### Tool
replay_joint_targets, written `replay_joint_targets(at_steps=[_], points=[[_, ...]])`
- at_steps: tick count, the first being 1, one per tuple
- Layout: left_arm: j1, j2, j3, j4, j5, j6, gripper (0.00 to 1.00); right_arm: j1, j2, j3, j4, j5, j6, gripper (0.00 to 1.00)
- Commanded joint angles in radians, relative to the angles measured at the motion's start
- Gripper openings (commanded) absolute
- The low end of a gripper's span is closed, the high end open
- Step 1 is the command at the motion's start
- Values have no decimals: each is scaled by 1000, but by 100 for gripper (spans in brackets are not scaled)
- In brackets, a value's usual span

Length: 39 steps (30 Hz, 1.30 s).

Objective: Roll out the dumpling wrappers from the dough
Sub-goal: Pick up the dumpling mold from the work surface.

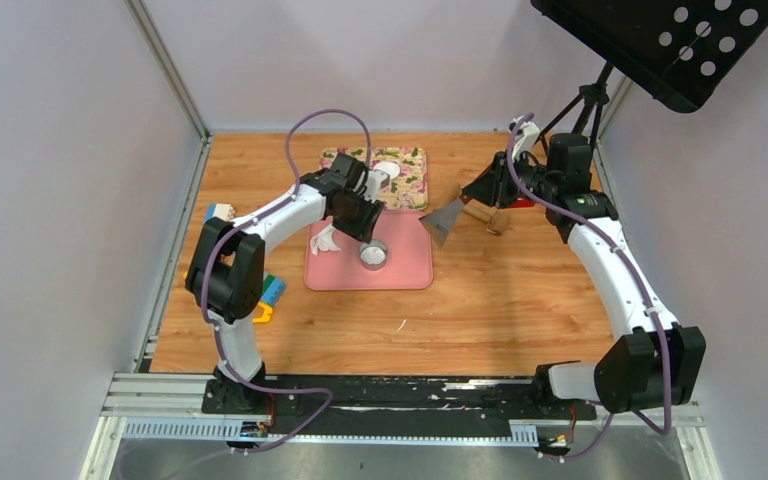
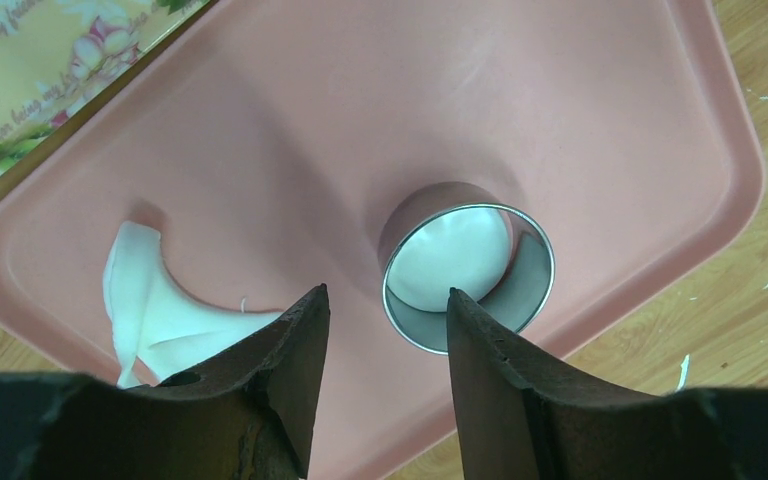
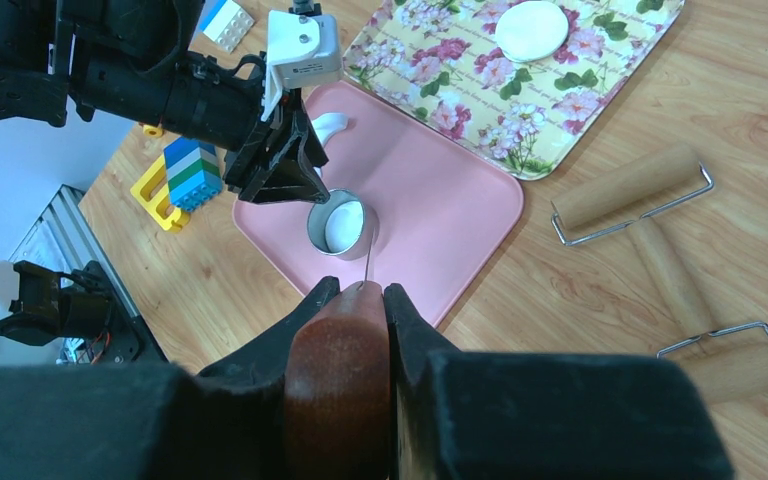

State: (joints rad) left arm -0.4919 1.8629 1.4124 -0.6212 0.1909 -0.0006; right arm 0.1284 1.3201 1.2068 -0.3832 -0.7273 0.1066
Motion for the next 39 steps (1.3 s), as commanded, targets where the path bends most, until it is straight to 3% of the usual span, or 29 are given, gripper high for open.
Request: replay_joint_targets(at_steps=[1,39], points=[[-14,2,27,-10,1,29,54,-8,-41,-6,59,-11,-13,0],[-28,98,84,-46,15,22,34,-7,-67,-18,71,-14,-4,0]])
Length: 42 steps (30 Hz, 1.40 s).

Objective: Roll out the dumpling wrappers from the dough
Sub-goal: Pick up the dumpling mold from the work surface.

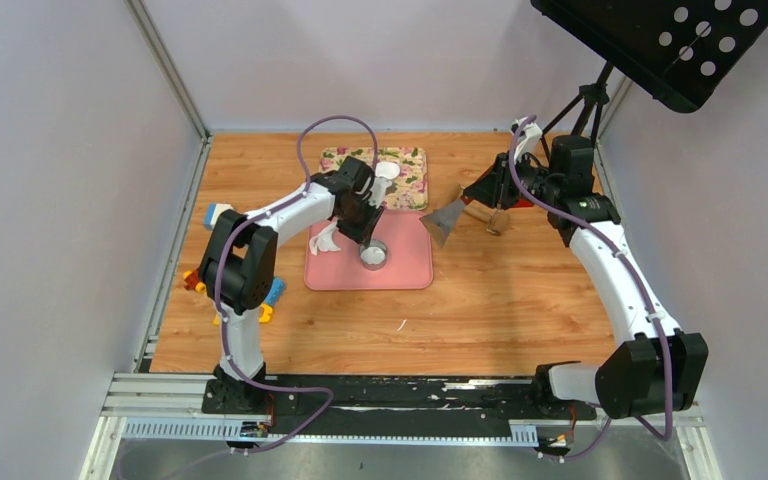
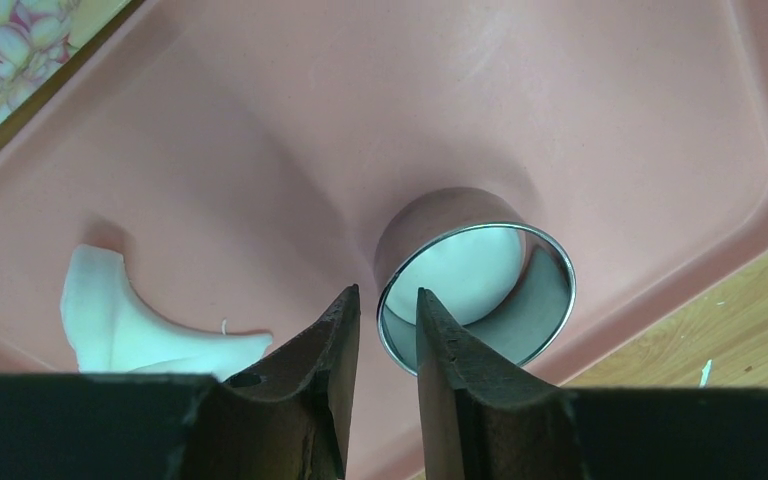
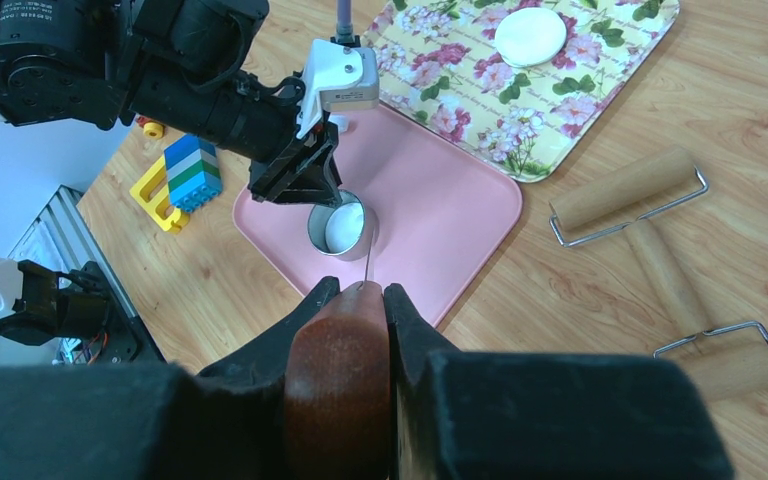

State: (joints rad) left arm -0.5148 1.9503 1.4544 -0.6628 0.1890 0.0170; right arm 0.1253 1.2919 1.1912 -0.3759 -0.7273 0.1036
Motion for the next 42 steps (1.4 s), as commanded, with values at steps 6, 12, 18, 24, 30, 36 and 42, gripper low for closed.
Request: replay_joint_targets(at_steps=[6,12,18,24,30,36,42], points=[[-5,21,49,-9,15,2,34,-5,-46,-4,66,-14,1,0],[-5,31,52,-9,18,1,24,-4,-51,-5,68,-12,2,0],[-6,35,60,-14,14,-3,0,-5,-51,-7,69,-12,4,0],[-5,14,62,-10,10,-12,0,-4,-51,-8,71,-12,4,0],[-4,-25,60,2,47,-11,0,-7,-43,-33,108,16,43,0],[-4,-54,44,20,84,-38,0,-20,11,-80,191,39,170,0],[-2,-72,33,32,103,-46,0,-33,110,-94,226,45,263,0]])
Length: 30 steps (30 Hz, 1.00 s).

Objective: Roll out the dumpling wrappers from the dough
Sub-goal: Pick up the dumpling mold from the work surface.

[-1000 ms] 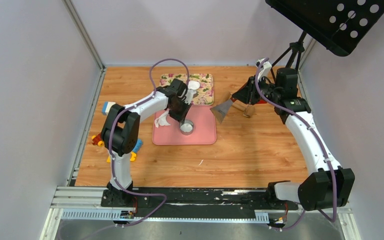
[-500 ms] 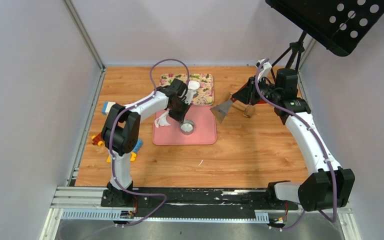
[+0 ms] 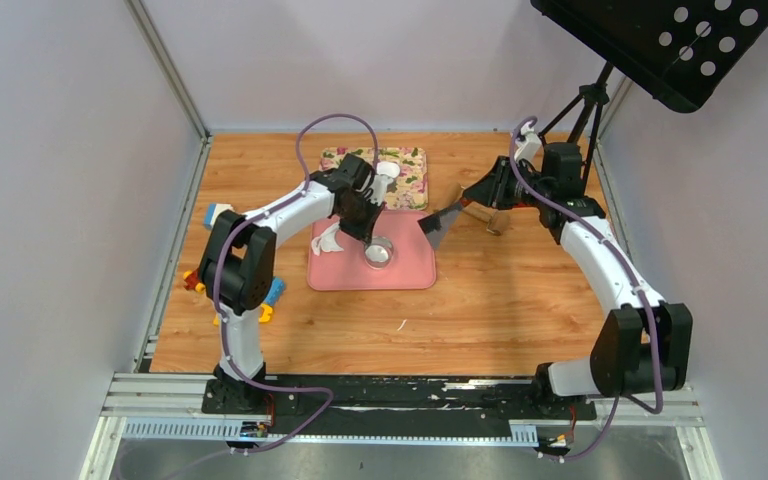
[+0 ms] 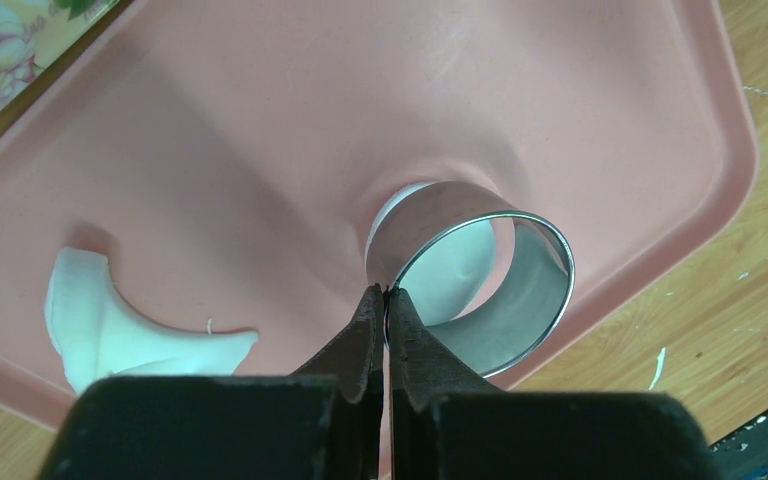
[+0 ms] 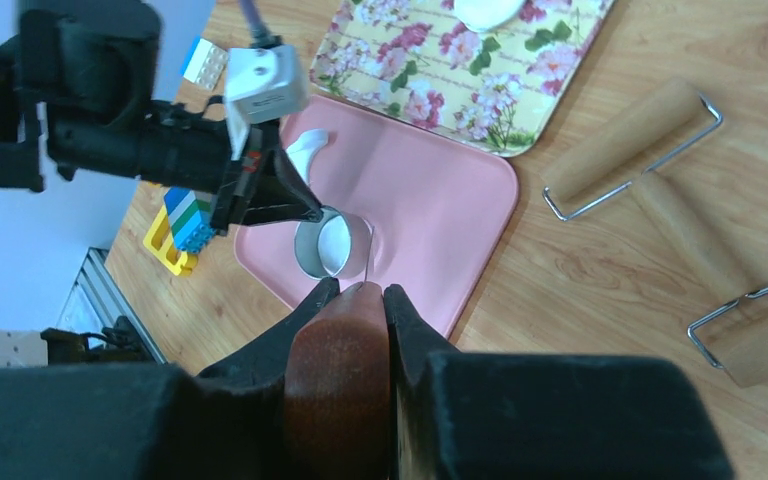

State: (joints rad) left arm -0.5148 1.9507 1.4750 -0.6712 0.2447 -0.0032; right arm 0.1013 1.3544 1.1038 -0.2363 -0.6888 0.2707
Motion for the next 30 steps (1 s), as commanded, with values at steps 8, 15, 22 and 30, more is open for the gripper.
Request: replay_joint_targets(at_steps=[8,15,22,30], points=[[8,-97,1,49,63,-31,0,-8,126,-18,110,33,143,0],[25,-122,8,47,87,-37,0,-9,162,-20,118,33,149,0],[29,-136,1,46,110,-43,0,-9,173,-22,124,37,148,0],[177,-189,11,47,121,-52,0,-7,219,-19,123,56,179,0]])
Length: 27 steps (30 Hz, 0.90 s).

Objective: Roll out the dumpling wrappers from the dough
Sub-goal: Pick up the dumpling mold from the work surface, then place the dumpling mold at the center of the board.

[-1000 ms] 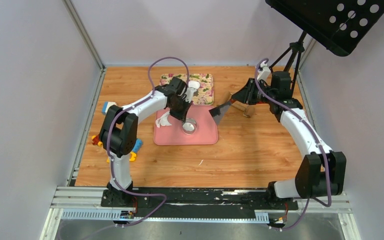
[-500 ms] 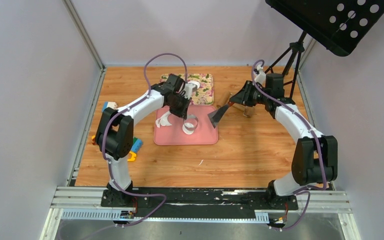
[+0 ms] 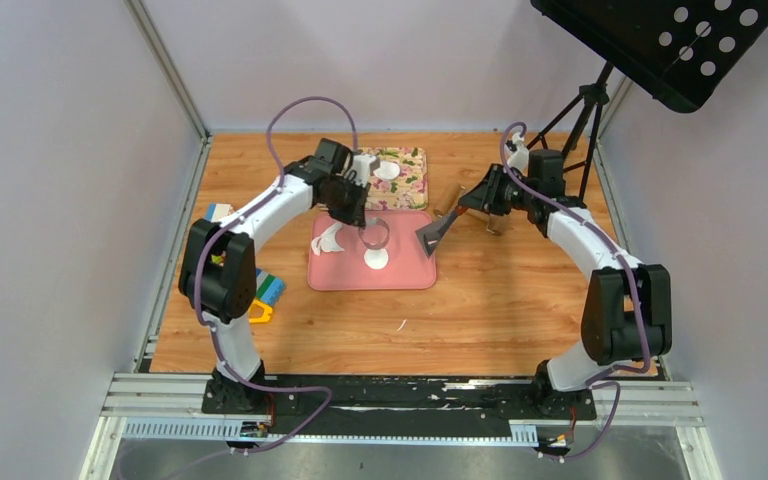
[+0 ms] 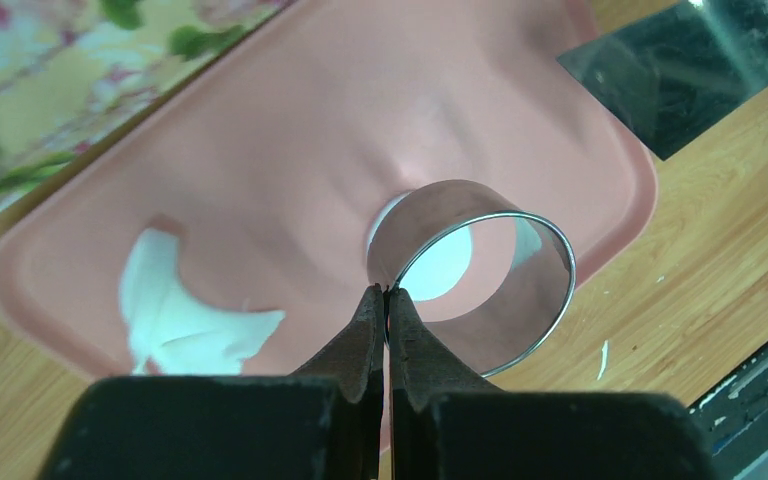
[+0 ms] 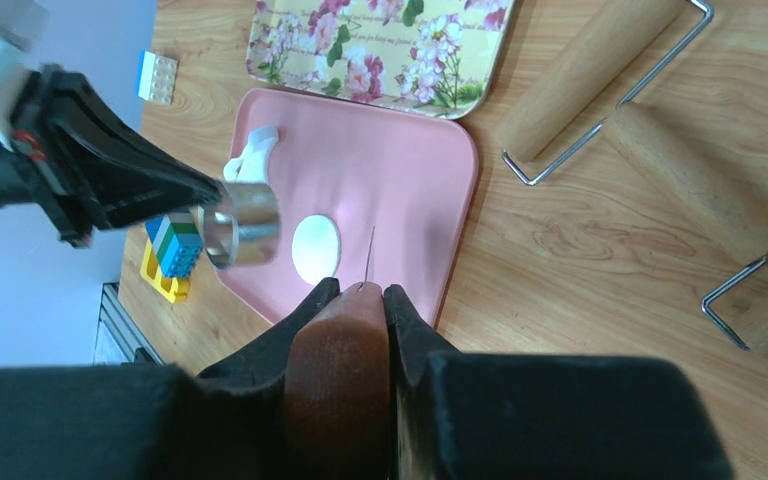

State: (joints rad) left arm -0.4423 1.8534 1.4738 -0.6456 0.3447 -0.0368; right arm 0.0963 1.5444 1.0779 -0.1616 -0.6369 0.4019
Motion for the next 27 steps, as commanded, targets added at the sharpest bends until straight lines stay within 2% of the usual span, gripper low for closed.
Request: replay_joint_targets(at_steps=[1,9,13,21,27], points=[[134,-97,10,20,14,-18,0,-2,42,13,48,0,54,0],[348,-112,-1,13,-148,-13,0,-1,144,52,74,-73,77,0],[430,-81,-15,27,-180,-9,0,-2,178,52,106,-87,83,0],[465,27,21,43,-307,-16,0,5,175,36,132,-93,91,0],[467,131,73,31,-277,-49,3,13,146,22,147,-85,87,0]])
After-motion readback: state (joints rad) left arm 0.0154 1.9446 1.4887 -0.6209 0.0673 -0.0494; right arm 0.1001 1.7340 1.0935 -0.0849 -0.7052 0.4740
